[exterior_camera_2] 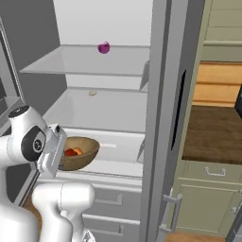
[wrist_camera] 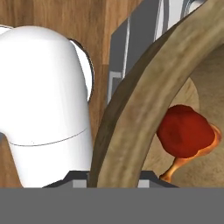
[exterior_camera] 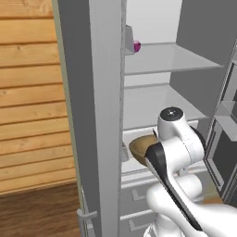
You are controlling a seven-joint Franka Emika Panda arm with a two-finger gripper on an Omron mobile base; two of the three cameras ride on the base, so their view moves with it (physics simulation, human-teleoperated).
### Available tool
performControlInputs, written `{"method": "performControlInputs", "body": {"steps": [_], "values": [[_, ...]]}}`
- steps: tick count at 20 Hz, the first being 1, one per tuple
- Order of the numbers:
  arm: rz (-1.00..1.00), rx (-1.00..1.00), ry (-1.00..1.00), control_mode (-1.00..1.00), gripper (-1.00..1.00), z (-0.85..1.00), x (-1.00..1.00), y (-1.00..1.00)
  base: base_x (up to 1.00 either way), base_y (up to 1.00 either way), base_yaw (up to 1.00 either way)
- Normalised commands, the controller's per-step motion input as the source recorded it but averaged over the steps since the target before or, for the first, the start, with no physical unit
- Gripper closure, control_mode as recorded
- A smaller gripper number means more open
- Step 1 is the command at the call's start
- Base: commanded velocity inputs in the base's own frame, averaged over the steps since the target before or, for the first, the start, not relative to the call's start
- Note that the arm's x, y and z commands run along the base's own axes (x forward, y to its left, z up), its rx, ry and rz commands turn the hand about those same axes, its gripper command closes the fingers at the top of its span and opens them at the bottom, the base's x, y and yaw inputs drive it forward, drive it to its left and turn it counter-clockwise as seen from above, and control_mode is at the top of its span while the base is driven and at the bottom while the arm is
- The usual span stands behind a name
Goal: Pick the chicken drumstick and bell pepper from their plates and place them in the bowl. Then put the bowl in the fridge.
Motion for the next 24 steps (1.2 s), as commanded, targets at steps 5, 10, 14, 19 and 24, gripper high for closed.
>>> {"method": "performControlInputs", "body": {"steps": [5, 10, 14, 19, 24], "values": [[0.0, 0.0, -0.17, -1.0, 1.0, 0.13, 0.01, -0.16, 0.02, -0.07, 0.0], [0.08, 0.06, -0.36, -1.0, 1.0, 0.32, 0.49, -0.5, 0.0, 0.0, 0.0], [0.11, 0.11, -0.12, -1.0, 1.0, 0.14, 1.0, -0.45, 0.0, 0.0, 0.0], [0.16, 0.1, 0.0, -1.0, 1.0, 0.0, 1.0, -0.21, 0.0, 0.0, 0.0], [0.1, 0.02, 0.0, -1.0, 1.0, -0.01, 1.0, 0.09, 0.0, 0.0, 0.0]]}}
